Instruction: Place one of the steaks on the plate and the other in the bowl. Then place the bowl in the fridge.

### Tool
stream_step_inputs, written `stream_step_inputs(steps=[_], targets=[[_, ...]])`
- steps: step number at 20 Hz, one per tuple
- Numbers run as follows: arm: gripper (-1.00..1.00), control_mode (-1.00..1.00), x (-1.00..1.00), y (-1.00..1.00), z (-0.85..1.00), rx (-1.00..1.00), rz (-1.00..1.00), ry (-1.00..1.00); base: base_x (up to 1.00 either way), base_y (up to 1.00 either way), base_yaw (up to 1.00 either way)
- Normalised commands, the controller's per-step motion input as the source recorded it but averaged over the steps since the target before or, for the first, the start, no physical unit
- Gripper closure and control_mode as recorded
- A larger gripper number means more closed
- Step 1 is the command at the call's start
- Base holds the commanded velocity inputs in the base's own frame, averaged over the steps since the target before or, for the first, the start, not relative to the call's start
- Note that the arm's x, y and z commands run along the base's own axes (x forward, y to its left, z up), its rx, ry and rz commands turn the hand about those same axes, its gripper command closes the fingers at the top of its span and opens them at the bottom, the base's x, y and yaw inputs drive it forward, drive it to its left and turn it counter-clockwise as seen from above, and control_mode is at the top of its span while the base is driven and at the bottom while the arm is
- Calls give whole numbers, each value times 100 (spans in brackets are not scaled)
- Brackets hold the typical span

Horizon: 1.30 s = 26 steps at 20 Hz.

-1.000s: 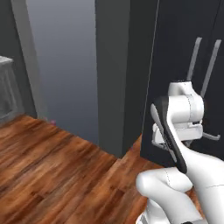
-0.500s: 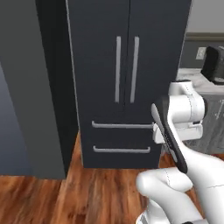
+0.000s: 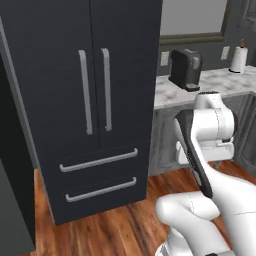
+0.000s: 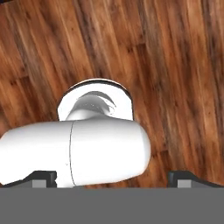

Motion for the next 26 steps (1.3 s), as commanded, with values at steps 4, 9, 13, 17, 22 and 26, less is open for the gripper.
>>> stream_step_inputs(steps=[4,9,13,17,22,26], targets=[[-100,100,0,0,0,0,0,0,4,28,13],[-100,100,0,0,0,0,0,0,37,44,37],[-100,100,0,0,0,0,0,0,43,79,35],[-100,100,0,0,0,0,0,0,24,55,10],[-100,100,0,0,0,0,0,0,65,-7,-26],[-100,100,0,0,0,0,0,0,44,-13,-24]])
